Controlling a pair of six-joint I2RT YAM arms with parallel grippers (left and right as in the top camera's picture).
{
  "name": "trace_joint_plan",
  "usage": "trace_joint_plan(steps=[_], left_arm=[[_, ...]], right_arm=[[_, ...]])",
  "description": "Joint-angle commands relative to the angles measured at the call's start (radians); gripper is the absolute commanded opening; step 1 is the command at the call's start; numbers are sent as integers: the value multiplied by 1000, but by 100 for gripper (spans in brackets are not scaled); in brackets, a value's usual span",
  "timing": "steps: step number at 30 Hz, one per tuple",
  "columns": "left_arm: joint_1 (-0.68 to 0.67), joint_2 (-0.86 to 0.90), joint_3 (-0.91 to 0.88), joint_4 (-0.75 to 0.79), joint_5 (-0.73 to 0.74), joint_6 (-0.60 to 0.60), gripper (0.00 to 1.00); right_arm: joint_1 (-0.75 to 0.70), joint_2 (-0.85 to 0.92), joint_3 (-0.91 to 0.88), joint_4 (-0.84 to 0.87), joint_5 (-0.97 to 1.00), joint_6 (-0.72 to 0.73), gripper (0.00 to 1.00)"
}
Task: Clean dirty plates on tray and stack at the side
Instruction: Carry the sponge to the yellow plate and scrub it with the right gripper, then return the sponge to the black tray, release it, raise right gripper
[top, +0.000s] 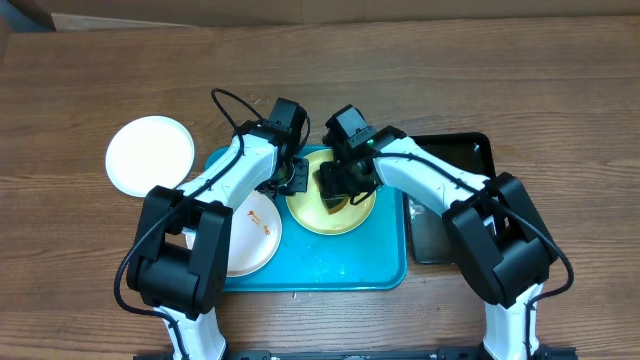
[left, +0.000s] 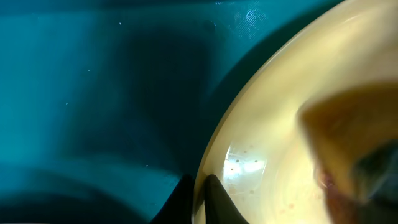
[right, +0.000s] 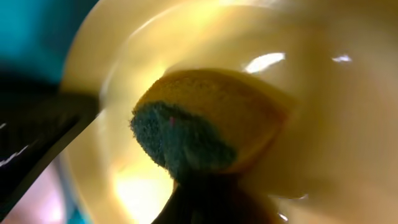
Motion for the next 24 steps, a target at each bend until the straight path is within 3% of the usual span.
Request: trace_joint_plan(steps=[1,9,17,24], left_arm=[[-3,14,-7,5,12,16,9],[-3,14,-7,5,12,16,11],[-3,14,-7,5,13,15,24],[-5,14,-7,6,13,15,35]], right_arm=[[-75,2,48,-26,-301,-103,4],[-282,-157,87,-188,-330,-169,4],[-439,-235,83,-448,91,-167,4],[-463,-233,-9,-448,421,-103,4]])
